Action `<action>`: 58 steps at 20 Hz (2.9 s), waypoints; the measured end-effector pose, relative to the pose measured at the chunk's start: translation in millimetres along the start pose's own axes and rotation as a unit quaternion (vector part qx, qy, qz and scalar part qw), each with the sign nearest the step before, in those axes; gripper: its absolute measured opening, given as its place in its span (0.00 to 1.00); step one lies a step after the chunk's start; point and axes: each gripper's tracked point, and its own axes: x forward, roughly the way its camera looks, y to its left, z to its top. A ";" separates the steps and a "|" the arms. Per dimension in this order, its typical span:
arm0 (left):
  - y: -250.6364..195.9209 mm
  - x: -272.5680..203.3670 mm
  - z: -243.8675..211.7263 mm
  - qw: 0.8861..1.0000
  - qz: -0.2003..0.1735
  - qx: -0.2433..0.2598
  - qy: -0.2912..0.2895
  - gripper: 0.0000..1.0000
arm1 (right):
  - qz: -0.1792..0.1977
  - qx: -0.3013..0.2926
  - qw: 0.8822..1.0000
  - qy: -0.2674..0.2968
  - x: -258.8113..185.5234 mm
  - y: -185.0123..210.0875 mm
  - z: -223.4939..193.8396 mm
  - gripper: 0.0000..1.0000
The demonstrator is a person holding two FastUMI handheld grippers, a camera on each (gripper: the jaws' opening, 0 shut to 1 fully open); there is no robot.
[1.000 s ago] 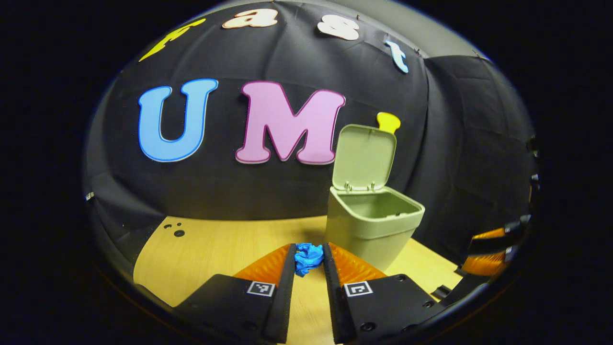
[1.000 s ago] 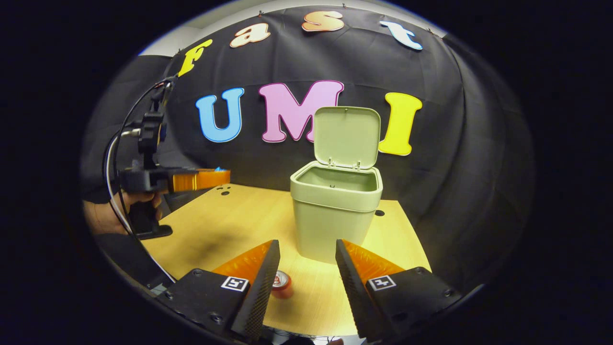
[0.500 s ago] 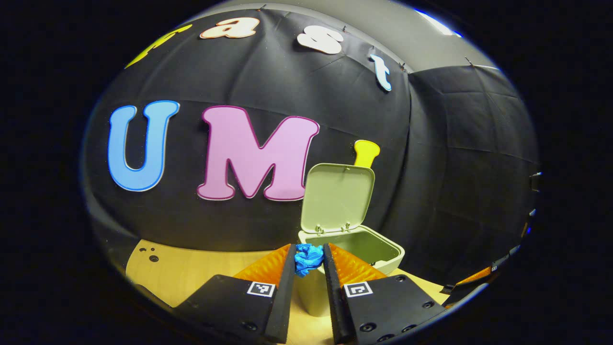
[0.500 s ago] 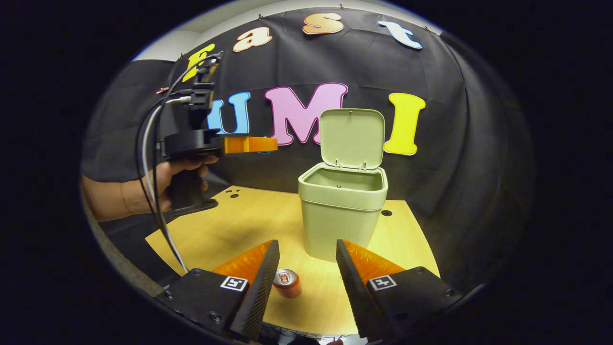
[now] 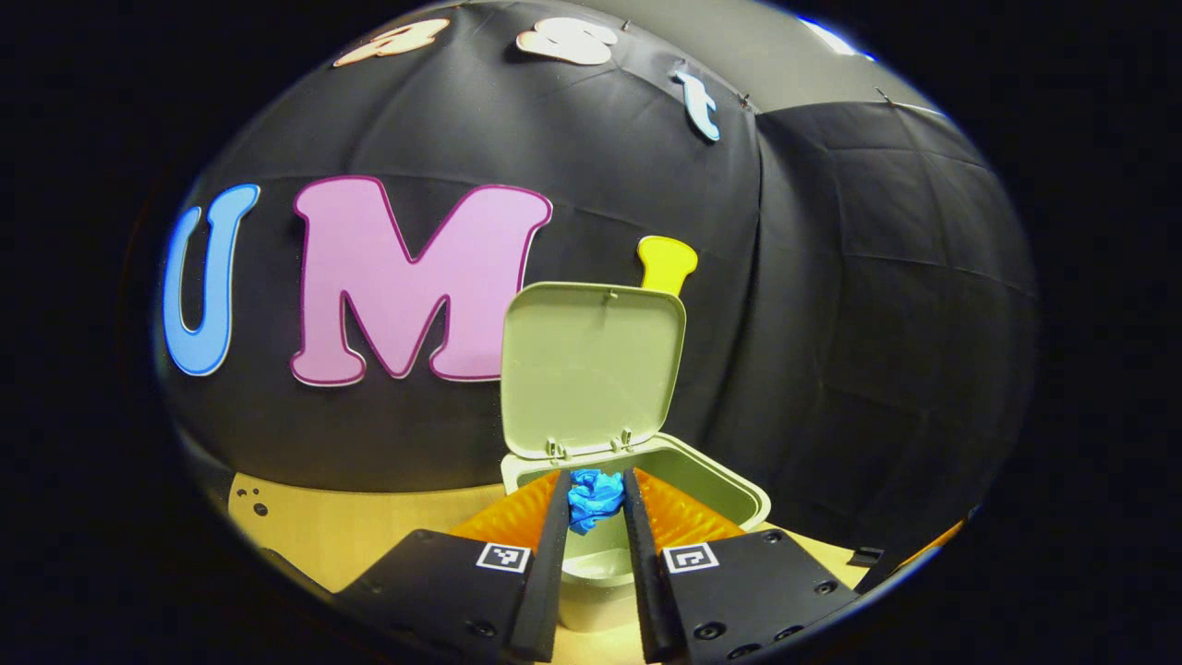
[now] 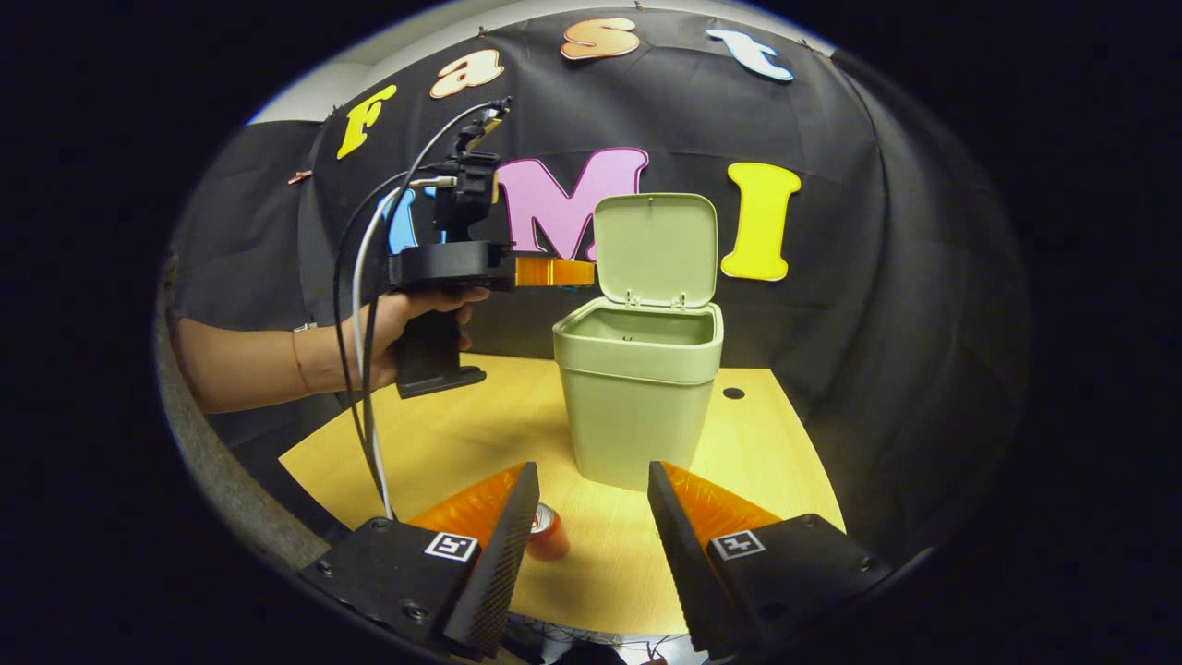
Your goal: Press the lid of the desktop garbage bin to open it, pick up the crumpled paper on the desktop and throw it into the bin, then pick up the pop can on the desktop and drop it into the bin, and finally close the garbage bin lid.
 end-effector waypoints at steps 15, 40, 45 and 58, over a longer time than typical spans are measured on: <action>1.4 30.5 -28.5 0.999 0.024 0.019 0.042 0.88 | -0.014 0.011 1.000 0.010 7.3 -25.2 -4.7 0.76; 92.5 -221.1 -5.5 0.976 0.214 0.017 -0.024 0.96 | 0.109 -0.055 0.988 0.097 53.9 66.6 -62.4 0.96; 102.8 -264.4 -30.4 0.967 0.253 0.010 -0.007 0.96 | 0.115 -0.068 0.983 0.127 74.6 69.2 -85.6 0.96; 108.6 -309.3 -63.1 0.957 0.290 -0.013 0.025 0.96 | 0.116 -0.094 0.964 0.219 120.7 69.7 -157.7 0.96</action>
